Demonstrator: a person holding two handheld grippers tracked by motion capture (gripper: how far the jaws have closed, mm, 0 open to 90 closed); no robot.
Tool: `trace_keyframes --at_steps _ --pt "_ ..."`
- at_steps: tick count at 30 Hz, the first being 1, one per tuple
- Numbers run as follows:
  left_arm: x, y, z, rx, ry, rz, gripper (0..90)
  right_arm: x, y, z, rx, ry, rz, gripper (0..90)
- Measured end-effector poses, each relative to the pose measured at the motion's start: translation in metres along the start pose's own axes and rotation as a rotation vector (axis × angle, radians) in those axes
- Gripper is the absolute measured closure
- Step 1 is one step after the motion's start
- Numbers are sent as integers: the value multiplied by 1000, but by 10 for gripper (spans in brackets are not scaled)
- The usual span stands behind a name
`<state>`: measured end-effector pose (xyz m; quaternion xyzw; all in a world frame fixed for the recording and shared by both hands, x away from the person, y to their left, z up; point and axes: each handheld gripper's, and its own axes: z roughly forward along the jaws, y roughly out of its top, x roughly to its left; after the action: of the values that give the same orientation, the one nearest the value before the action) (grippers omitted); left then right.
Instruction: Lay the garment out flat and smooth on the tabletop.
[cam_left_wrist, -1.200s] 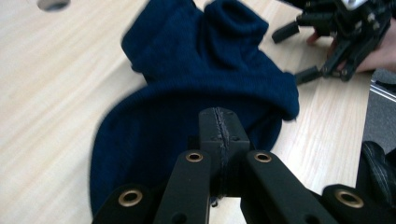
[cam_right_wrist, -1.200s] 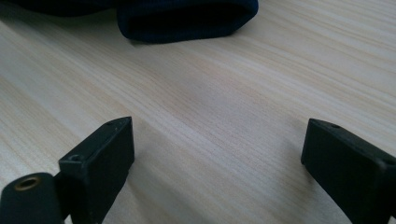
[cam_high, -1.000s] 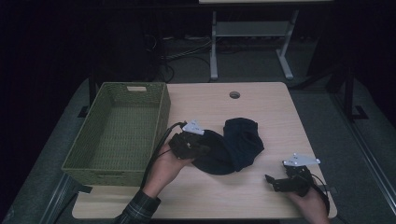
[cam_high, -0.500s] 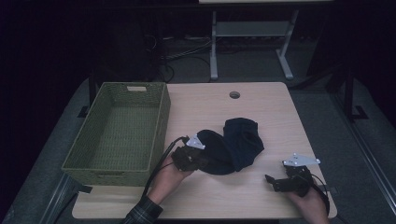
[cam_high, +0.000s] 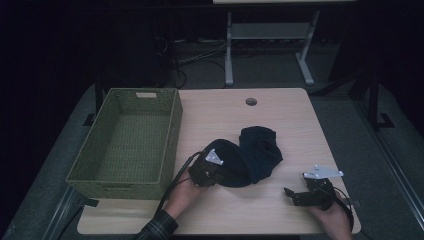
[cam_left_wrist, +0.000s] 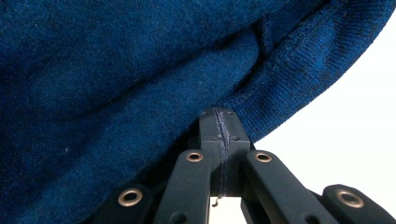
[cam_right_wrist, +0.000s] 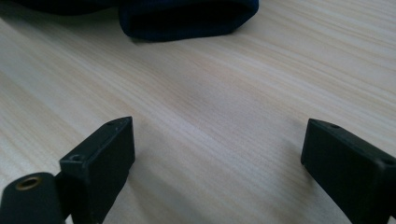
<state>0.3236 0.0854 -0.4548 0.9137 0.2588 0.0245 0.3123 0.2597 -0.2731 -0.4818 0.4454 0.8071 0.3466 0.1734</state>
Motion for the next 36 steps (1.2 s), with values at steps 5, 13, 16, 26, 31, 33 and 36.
trace_keyframes --at_steps 5,13,16,26,31,33,36 --pt "1 -1 0 -8 -11 -10 900 0 6 -11 -27 29 15 254" --pt "2 0 0 4 -17 -8 900 -1 34 -21 -107 87 15 395" --pt "3 1 0 8 -18 -11 900 -2 48 -20 -143 126 25 411" --pt "2 2 1 9 -21 -19 900 -2 80 -5 -188 171 27 494" --pt "4 2 1 14 -27 -16 900 -3 89 4 -179 193 27 682" --pt "4 3 1 17 -28 -16 900 -2 93 6 -166 200 20 776" --pt "4 3 1 23 -33 -11 900 -1 98 6 -163 199 18 808"
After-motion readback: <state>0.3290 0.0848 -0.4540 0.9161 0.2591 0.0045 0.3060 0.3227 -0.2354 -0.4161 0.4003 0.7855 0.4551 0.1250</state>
